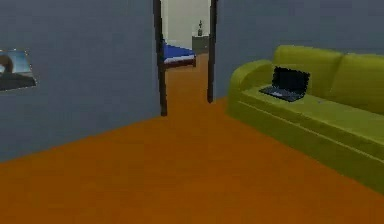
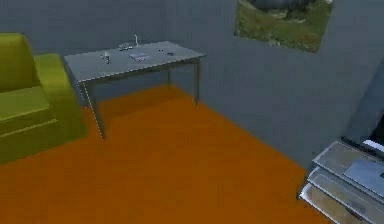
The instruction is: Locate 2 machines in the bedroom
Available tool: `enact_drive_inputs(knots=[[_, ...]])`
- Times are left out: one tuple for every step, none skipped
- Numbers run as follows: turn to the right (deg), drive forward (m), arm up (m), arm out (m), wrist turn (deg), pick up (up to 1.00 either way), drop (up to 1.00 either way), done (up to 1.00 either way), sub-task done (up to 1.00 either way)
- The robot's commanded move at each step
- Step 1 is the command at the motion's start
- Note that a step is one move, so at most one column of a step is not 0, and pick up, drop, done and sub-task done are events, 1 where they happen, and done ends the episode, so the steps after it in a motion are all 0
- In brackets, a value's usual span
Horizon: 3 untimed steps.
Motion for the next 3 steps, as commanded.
enact_drive_inputs(knots=[[0.0,1.0,0.0,0.0,0.0,0.0,0.0,0.0,0.0],[0.0,1.0,0.0,0.0,0.0,0.0,0.0,0.0,0.0],[6.0,0.0,0.0,0.0,0.0,0.0,0.0,0.0,0.0]])
